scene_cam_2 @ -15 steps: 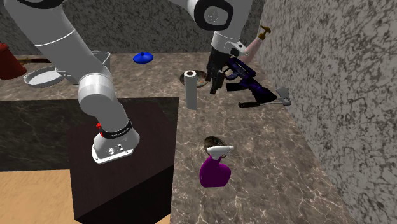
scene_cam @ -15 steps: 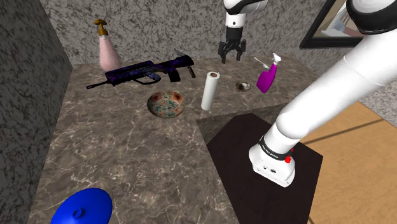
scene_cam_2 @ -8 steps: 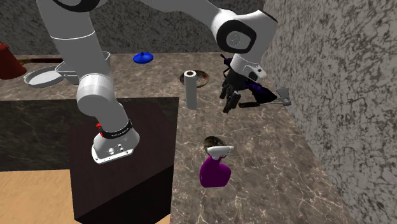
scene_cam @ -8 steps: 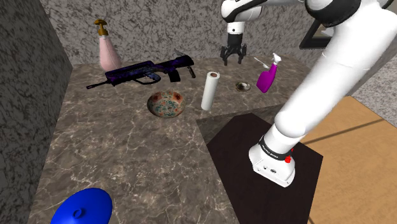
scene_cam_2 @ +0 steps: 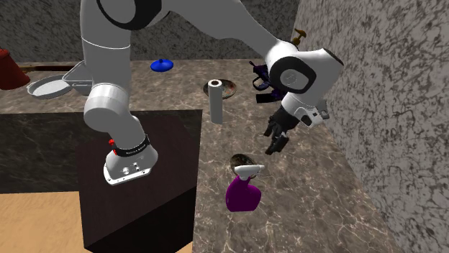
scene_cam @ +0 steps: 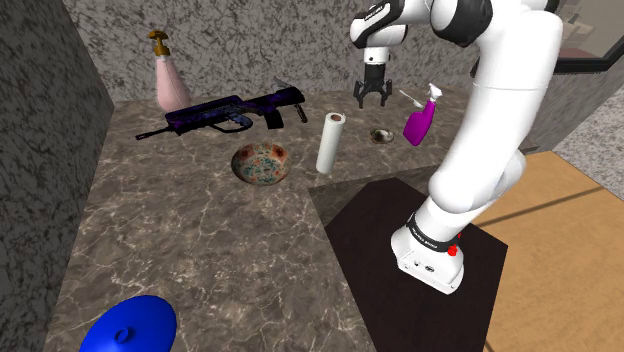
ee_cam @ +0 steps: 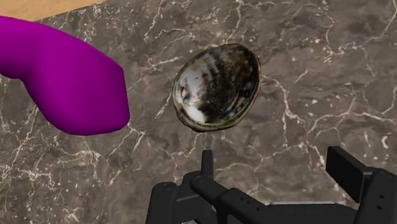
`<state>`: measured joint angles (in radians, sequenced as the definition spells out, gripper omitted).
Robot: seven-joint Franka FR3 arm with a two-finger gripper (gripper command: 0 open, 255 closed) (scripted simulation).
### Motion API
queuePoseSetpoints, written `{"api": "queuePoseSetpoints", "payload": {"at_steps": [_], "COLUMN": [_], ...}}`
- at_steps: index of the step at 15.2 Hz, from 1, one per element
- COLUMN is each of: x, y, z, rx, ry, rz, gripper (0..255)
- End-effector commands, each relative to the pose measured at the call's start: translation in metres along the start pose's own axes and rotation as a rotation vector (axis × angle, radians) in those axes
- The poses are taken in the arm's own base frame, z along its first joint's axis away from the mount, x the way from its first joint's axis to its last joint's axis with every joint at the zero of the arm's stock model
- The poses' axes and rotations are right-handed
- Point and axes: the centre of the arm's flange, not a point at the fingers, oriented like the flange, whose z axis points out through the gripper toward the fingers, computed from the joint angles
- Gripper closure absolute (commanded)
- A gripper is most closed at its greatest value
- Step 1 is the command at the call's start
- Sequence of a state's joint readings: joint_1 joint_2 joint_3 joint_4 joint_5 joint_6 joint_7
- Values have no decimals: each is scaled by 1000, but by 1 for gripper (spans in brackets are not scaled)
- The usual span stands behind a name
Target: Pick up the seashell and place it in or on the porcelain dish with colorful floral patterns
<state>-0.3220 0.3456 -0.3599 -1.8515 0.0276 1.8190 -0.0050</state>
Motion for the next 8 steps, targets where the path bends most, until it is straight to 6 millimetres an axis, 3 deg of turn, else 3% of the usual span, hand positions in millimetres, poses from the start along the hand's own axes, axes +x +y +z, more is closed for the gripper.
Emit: {"api": "queuePoseSetpoints", "payload": {"at_steps": [1,2,8], "x": [20,29,30], "y": [17,26,27], "z": [11,16,44], "rx": [2,3,4], "ry": [-17,-26,-27], "rz": [37,55,57], "gripper": [0,0,0]}}
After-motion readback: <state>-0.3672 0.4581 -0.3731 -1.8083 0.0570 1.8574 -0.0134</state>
